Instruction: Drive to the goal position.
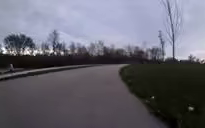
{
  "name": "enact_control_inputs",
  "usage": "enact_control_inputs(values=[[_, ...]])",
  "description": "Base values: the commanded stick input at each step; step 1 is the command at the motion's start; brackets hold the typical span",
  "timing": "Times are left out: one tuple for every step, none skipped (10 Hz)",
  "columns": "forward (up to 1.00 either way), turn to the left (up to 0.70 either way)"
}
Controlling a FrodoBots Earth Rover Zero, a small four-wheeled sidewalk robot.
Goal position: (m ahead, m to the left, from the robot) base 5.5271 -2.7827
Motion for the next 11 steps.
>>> enact_control_inputs(values=[[1.0,0.0],[1.0,0.0],[1.0,0.0],[1.0,0.0],[1.0,0.0],[1.0,0.0],[1.0,0.0],[1.0,0.0],[1.0,0.0],[1.0,0.0],[1.0,0.0]])
